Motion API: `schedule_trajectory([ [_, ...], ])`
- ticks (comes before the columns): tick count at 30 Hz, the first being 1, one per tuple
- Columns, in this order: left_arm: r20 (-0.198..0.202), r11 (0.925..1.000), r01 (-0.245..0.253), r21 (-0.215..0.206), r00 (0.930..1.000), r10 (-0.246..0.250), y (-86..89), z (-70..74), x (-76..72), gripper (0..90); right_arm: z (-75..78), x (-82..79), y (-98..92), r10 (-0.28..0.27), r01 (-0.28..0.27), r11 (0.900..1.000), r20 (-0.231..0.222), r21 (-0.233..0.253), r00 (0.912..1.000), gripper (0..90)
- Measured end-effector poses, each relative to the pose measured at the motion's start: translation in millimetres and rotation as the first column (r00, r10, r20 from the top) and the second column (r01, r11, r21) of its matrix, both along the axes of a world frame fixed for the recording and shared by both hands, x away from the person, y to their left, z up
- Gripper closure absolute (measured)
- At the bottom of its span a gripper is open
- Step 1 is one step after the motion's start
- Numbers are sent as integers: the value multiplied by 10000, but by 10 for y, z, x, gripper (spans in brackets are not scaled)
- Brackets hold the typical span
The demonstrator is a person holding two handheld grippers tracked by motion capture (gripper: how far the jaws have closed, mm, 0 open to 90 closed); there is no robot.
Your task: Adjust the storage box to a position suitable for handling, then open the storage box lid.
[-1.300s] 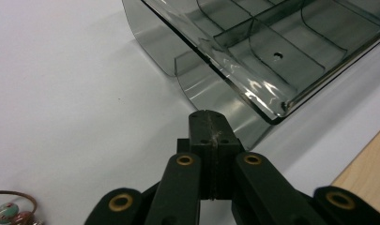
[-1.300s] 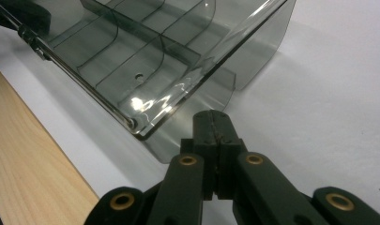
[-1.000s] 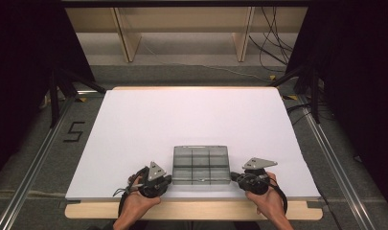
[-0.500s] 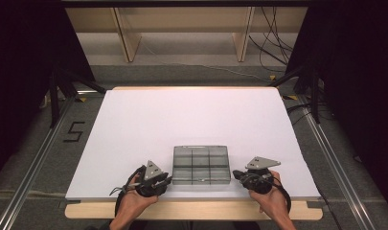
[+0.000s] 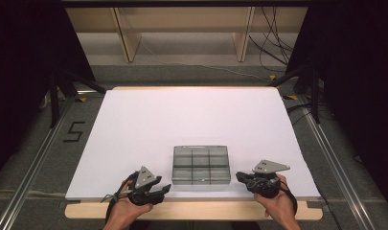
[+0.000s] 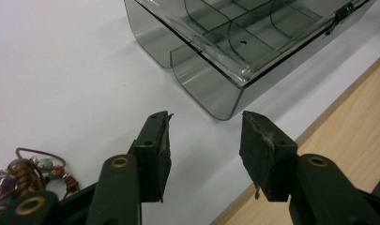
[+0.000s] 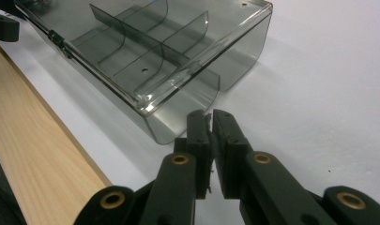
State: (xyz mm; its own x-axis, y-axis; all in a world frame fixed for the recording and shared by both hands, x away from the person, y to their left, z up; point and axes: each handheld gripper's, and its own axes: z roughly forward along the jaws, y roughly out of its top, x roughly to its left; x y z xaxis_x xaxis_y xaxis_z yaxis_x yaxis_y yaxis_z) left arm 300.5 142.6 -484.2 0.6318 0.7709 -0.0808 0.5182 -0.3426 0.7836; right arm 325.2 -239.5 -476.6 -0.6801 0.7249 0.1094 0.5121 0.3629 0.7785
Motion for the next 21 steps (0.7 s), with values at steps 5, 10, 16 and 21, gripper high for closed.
schedule_trajectory([
  [5,-58,9994,189,-287,9998,-191,77,32,-47,478,8,-41,3,228,-228,9997,-12,107,9997,853],
  [10,-108,9980,149,-608,9998,-156,70,18,-86,392,14,-105,9,261,-262,9996,166,38,9995,852],
  [16,-58,9975,289,-647,9996,-293,58,25,-116,288,29,-182,20,178,-179,9998,210,61,9996,850],
  [21,137,9951,373,-913,9993,-362,61,12,-132,271,40,-208,34,421,-419,9991,277,-96,9987,863],
])
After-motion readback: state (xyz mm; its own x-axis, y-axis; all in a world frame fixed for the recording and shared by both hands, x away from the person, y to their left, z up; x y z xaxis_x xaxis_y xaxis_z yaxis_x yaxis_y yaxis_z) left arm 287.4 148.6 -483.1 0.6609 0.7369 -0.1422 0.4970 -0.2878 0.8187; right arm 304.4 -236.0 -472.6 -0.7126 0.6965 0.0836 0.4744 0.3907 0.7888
